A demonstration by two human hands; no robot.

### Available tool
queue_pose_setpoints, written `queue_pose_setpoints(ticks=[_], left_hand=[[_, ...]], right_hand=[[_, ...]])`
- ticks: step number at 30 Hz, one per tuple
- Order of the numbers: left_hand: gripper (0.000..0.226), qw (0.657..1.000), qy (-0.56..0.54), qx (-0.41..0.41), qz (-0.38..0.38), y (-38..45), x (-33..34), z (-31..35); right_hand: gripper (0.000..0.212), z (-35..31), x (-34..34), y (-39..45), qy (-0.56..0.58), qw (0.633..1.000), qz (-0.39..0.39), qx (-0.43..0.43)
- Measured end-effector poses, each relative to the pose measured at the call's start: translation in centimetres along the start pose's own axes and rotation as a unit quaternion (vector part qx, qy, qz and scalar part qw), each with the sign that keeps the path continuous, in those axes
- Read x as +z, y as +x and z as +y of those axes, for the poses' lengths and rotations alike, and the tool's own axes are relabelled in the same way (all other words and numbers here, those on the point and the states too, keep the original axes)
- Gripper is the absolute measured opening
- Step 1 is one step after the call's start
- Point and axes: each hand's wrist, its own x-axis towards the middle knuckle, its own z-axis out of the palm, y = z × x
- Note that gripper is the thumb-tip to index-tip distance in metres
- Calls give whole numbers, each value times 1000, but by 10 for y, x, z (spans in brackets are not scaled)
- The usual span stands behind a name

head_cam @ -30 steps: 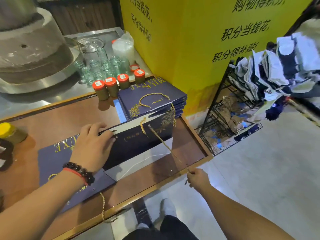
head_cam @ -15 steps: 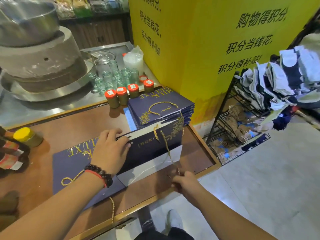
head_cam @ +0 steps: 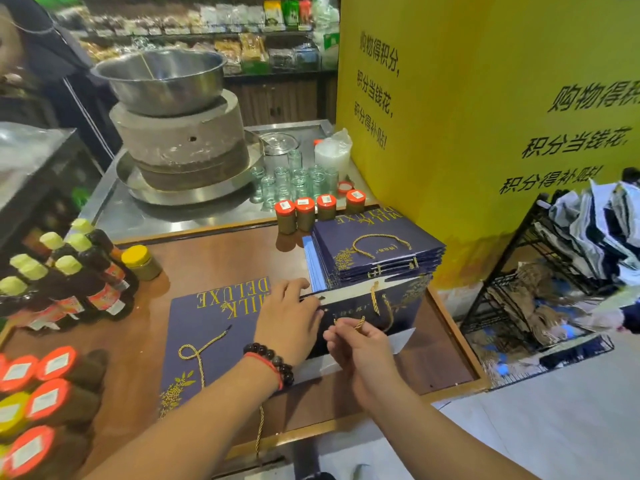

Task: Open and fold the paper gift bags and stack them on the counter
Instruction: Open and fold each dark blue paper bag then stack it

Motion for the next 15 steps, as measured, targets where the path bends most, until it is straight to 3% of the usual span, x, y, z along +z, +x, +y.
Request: queue_pose_setpoints(ticks=[15], left_hand=[[9,1000,0,-26,-11,-7,-4,10]], right_hand=[[11,-2,7,-1,-62,997,40,-12]])
